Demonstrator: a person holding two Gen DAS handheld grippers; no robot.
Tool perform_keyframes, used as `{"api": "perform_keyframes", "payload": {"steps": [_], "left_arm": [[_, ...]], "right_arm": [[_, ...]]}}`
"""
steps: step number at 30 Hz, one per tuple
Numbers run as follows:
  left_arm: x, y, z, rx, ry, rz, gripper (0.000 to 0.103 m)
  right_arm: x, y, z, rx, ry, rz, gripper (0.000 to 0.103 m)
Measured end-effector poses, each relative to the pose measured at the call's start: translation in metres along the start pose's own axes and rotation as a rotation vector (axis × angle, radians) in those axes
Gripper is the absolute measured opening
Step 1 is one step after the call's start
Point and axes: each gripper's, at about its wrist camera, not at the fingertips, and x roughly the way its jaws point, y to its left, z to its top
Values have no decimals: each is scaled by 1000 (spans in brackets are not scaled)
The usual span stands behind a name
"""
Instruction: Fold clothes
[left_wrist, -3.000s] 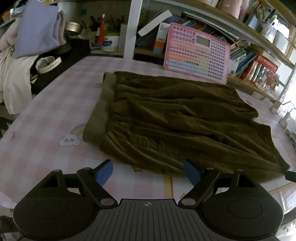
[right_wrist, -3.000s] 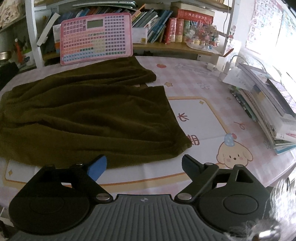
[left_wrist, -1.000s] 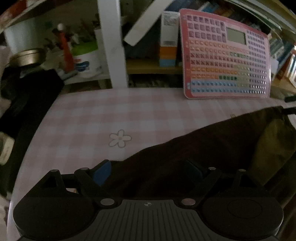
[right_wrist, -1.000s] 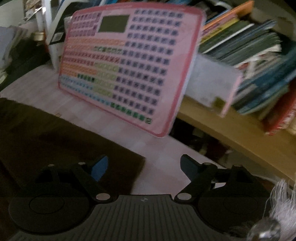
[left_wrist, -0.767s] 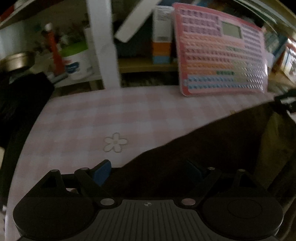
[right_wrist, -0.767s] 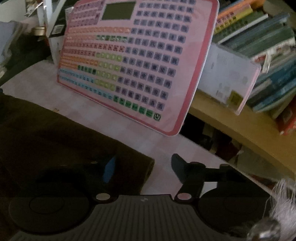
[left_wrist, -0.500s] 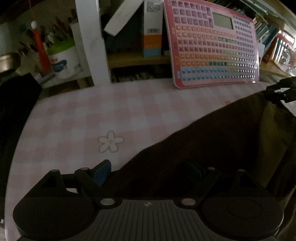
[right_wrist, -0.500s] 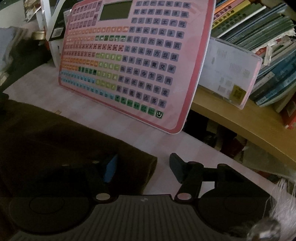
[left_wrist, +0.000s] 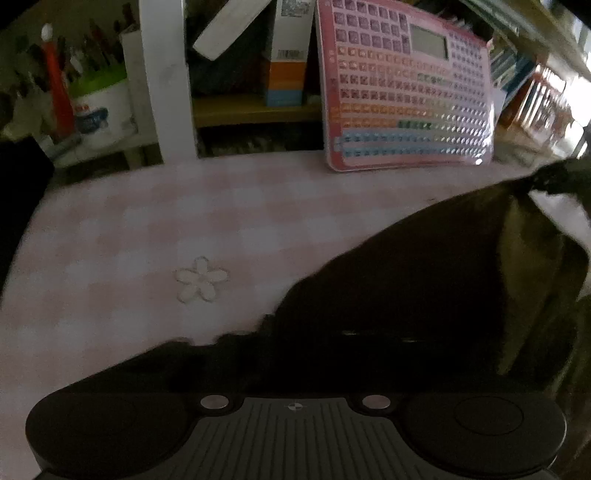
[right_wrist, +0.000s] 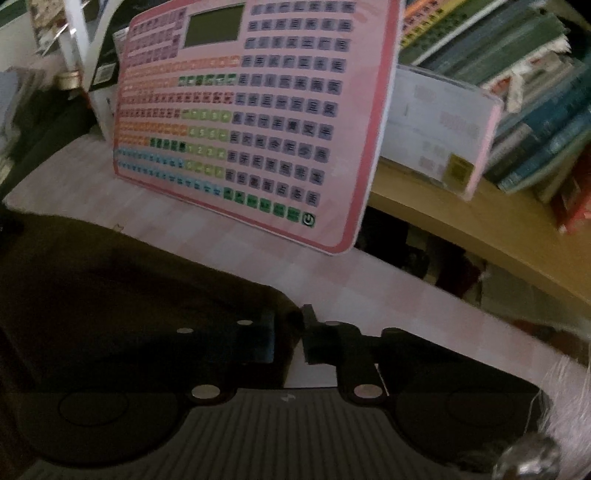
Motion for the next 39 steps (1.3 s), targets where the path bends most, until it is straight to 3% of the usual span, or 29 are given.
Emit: {"api": "perform_keyframes", "payload": {"steps": [3, 7, 12, 18, 21, 24, 28, 30, 31, 33, 39], "left_arm": [[-11, 3, 4, -29, -56, 36, 2], [-45, -5, 18, -14, -177, 60, 1], [-81, -25, 17, 66, -242, 53, 2], [-138, -59, -11, 216, -346, 48, 2], [-163, -75, -42, 281, -377, 31, 2], [-179, -86, -80, 277, -387, 5, 7], [-179, -90, -131, 140, -340, 77, 15], [-177, -88, -151, 47, -300, 95, 32], [-177, -87, -159, 4, -282, 96, 36], [-181, -83, -173, -86, -265, 109, 50], [-203, -62, -195, -379, -306, 39, 59]], "right_arm": [[-9, 6, 1, -16, -20, -53, 9], [-52, 21, 13, -29, -215, -140, 8], [-91, 38, 10, -6, -269, -212, 8], [-166, 70, -26, 40, -384, -270, 8], [-208, 90, -62, 67, -420, -275, 8], [-236, 111, -107, 70, -405, -293, 8], [-249, 138, -177, 162, -305, -336, 12], [-253, 151, -212, 217, -250, -364, 23], [-255, 156, -225, 255, -226, -392, 36], [-261, 162, -248, 345, -205, -425, 40], [-283, 180, -281, 678, -220, -379, 51]]}}
